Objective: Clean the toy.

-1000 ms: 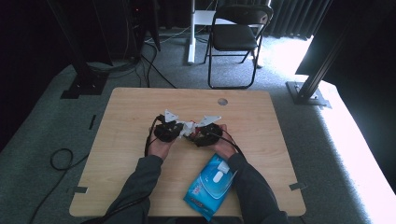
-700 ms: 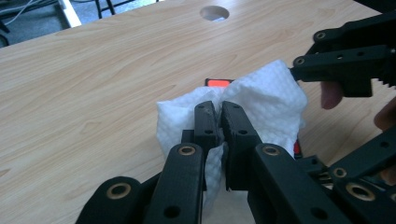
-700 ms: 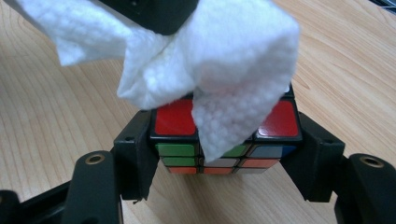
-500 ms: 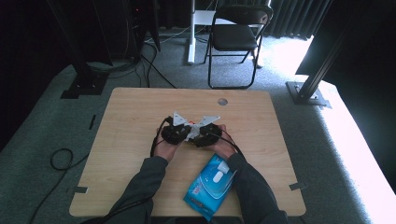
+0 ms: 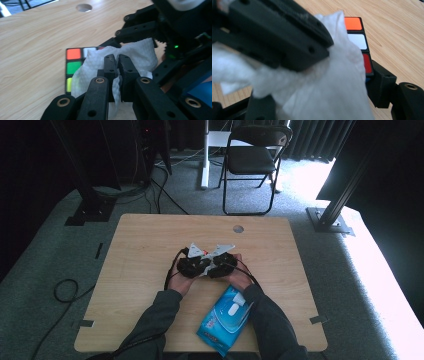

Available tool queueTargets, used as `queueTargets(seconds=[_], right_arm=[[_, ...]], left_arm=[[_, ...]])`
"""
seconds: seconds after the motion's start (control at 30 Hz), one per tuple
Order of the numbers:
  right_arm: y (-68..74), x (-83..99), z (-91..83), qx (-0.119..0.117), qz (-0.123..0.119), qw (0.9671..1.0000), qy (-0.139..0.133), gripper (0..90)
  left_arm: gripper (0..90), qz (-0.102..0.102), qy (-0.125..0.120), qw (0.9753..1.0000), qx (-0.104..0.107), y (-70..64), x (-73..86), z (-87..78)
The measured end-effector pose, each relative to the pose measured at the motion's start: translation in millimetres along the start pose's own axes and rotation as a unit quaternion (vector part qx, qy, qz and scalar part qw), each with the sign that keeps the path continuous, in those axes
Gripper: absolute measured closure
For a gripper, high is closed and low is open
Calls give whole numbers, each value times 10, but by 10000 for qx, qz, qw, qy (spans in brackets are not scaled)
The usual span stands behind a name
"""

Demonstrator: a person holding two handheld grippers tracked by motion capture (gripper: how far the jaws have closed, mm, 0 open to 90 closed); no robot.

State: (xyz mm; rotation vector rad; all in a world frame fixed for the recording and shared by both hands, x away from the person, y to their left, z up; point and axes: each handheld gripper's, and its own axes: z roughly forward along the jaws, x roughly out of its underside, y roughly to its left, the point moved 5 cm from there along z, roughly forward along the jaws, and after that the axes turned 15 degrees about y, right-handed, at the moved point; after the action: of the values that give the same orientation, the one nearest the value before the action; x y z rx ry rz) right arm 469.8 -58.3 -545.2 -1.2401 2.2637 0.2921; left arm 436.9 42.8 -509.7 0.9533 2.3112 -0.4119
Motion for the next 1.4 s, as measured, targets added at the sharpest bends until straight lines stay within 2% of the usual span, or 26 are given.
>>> queueTargets(seconds=[0.13,0.3,0.47,0.6,0.77,1.0,1.1,1.2,1.3,1.4], right_arm=[[15,3,10,13,-39,10000,35,342],[26,5,11,4,-56,10000,37,342],[46,5,21,25,-135,9999,66,342],[42,9,21,19,-157,9998,73,342],[47,10,20,-6,-180,9998,61,342],[54,11,22,-34,-210,9998,66,342],[60,10,26,-40,-236,9997,69,342],[68,9,29,-49,-261,9996,71,342],[94,2,34,-104,-239,9996,50,342],[160,-27,48,-117,-336,9994,44,342]], left_arm=[[858,90,9,9999,51,-34,-12,14],[859,66,-1,10000,27,-3,-16,16],[859,-20,9,9999,-150,98,-15,5],[859,-208,-7,9994,-293,228,-2,-23],[859,-350,17,9978,-558,369,26,-67],[859,-553,102,9952,-805,507,59,-95],[859,-603,101,9943,-869,522,48,-89],[859,-585,102,9946,-854,504,20,-71],[858,-501,141,9950,-852,461,-12,-43],[858,-411,188,9952,-870,412,-36,-13]])
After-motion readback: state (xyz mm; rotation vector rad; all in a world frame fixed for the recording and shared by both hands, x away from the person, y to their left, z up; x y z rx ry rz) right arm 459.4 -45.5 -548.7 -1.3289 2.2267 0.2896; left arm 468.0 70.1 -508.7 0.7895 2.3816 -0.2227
